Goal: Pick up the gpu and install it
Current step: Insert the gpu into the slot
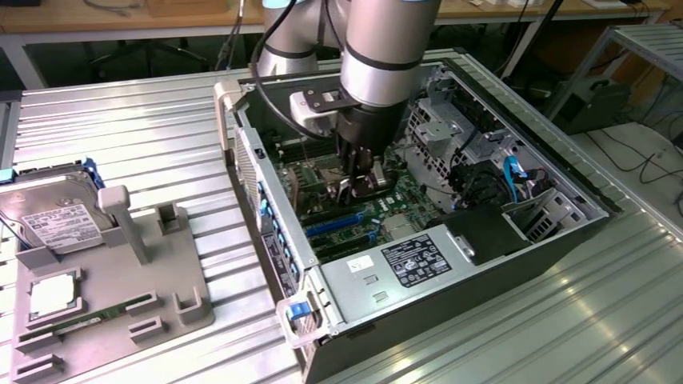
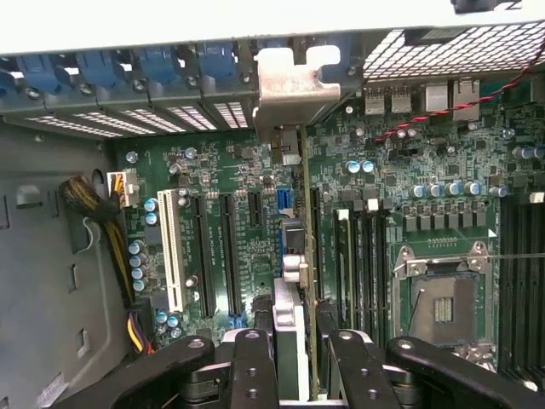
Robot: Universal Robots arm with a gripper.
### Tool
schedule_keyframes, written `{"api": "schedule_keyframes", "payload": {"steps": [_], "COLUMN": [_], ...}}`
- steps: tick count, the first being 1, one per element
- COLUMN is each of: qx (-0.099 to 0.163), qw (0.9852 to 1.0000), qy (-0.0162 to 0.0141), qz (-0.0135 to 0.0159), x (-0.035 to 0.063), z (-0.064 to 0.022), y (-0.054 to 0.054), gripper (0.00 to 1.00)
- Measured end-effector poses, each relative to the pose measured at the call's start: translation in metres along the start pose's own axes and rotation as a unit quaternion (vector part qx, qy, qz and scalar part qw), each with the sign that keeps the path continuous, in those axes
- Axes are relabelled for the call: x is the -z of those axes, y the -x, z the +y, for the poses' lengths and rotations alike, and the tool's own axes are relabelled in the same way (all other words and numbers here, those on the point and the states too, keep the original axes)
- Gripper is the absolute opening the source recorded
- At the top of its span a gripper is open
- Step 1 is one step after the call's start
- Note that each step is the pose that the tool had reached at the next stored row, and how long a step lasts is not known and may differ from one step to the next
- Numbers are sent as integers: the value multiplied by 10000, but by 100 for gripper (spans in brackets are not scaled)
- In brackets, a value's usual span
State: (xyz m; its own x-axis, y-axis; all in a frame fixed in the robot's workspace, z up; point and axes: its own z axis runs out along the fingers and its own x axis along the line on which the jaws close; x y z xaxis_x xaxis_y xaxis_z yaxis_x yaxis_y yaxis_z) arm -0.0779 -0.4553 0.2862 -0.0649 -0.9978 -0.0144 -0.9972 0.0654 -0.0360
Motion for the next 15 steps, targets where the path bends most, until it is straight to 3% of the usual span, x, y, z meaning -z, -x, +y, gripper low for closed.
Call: {"api": "schedule_keyframes", "payload": {"steps": [15], "qx": [0], "qw": [10000], "qy": [1], "qz": [-4], "x": [-121], "z": [52], "y": [-18], "gripper": [29]}}
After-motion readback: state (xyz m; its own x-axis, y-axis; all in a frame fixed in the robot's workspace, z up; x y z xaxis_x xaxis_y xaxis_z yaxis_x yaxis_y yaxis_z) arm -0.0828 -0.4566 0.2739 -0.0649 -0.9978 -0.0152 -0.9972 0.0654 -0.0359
